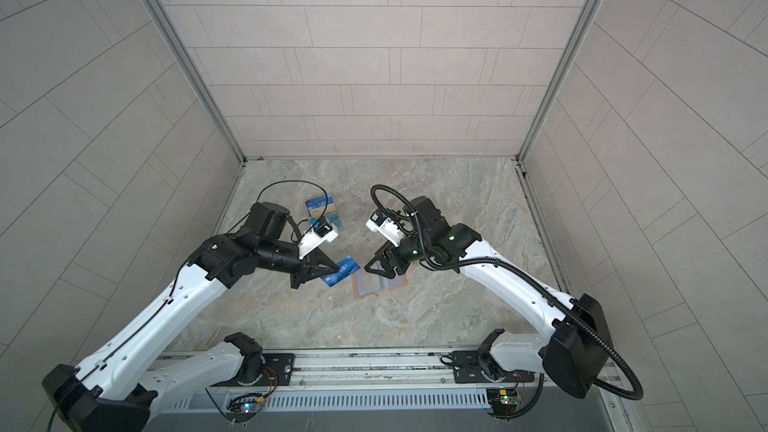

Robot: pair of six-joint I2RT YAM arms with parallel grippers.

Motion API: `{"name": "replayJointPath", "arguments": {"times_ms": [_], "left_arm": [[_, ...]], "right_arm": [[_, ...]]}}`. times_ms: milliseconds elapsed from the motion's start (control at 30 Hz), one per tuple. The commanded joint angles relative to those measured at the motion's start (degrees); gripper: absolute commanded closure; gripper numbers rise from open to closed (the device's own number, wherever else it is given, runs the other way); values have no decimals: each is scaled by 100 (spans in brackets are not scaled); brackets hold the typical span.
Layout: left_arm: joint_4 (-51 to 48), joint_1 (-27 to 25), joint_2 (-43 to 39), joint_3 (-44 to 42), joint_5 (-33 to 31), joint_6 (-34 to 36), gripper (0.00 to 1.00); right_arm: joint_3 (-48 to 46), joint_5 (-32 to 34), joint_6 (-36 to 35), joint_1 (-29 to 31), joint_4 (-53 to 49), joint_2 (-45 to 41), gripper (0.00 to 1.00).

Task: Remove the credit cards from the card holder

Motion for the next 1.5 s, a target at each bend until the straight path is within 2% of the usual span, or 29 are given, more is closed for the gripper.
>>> {"name": "replayJointPath", "arguments": {"times_ms": [0,67,200,300,467,533,767,933,1167,1467], "left_arm": [[179,366,125,366,-904,640,100],[192,612,331,537,-1010,972,100],[175,683,942,933,-2041,1613,100],[-35,869,1472,1541,-1935,1938,100],[368,1365,2178,1998,-1784,2342,100],[306,1459,2550,2260,-1987,2515,100],[169,1613,3584,2750,-1774,3610,100],[801,1703,4120,2787,-1636,3631,100],[427,1818,4860,3472,-1998,3954,100],[259,1954,5262,3814,-1887,4113,100]], "right_arm": [[-13,778,104,-141,-261,-206,27],[-24,1150,120,-148,-335,-259,23],[-57,1976,273,-142,-501,-290,21],[-63,2428,339,-144,-653,-314,21],[-46,3010,393,-141,-950,-373,20],[-47,3078,426,-146,-1039,-418,20],[-213,3286,514,-145,-1119,-756,19],[-464,3334,647,-144,-1041,-1101,18],[-699,3315,743,-148,-1026,-1355,18],[-713,3215,810,-145,-1025,-1353,18]]}}
